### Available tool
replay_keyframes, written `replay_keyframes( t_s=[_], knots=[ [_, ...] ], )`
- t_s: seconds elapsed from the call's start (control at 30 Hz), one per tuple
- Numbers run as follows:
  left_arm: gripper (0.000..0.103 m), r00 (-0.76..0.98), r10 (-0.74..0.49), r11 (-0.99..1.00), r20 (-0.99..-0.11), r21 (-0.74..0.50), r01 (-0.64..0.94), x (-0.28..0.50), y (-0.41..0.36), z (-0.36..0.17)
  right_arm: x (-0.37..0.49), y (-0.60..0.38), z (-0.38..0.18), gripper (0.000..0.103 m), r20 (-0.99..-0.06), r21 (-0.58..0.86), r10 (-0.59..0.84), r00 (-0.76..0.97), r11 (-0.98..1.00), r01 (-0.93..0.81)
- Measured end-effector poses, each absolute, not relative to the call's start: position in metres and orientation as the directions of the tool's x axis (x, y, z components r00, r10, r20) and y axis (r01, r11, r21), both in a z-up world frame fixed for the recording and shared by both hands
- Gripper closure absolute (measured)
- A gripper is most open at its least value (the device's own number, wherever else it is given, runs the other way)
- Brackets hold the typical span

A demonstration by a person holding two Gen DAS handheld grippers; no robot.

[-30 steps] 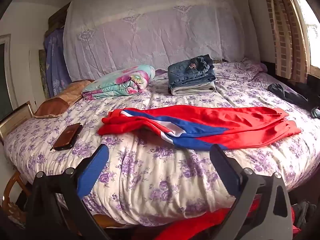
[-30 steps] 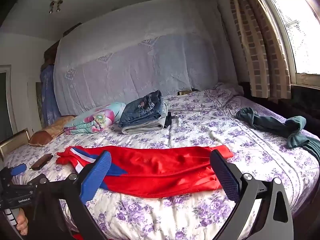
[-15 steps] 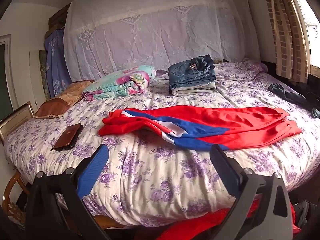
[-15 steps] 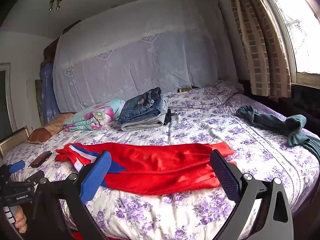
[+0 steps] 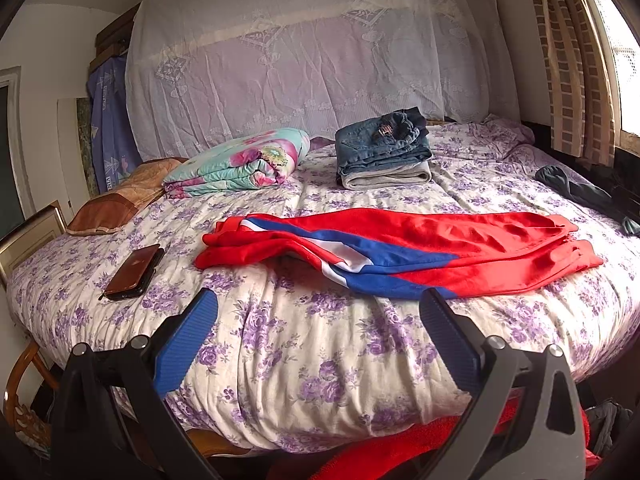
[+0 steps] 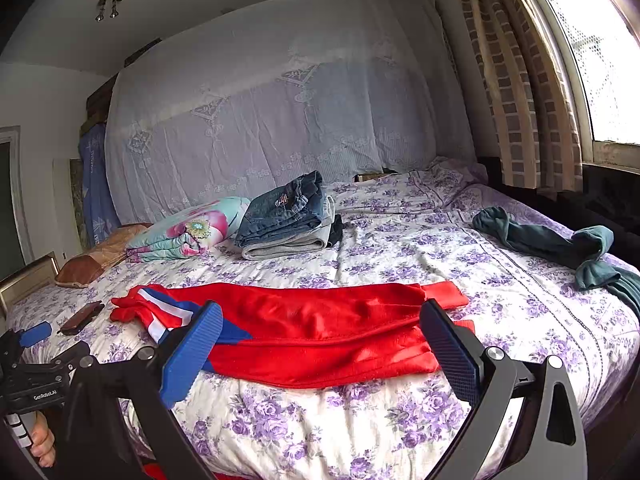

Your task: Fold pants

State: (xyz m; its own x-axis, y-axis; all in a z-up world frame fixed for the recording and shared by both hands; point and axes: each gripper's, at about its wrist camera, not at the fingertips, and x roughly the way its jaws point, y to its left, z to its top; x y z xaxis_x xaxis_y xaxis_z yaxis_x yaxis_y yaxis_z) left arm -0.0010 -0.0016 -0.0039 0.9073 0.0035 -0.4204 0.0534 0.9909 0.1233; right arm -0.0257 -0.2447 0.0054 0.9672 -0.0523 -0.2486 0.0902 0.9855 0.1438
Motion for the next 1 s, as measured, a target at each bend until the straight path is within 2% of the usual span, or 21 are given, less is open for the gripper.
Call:
replay_keyframes(
  t_s=[1.0],
  knots=[
    [0.005,0.904,0.001,0.991,-0.427,0.12,0.055,0.0015,-0.0031,-0.007,-0.0251,-0.2452,0.0028,0.004,-0.255,0.152,-0.049,0.966,0.984,0.09]
  ],
)
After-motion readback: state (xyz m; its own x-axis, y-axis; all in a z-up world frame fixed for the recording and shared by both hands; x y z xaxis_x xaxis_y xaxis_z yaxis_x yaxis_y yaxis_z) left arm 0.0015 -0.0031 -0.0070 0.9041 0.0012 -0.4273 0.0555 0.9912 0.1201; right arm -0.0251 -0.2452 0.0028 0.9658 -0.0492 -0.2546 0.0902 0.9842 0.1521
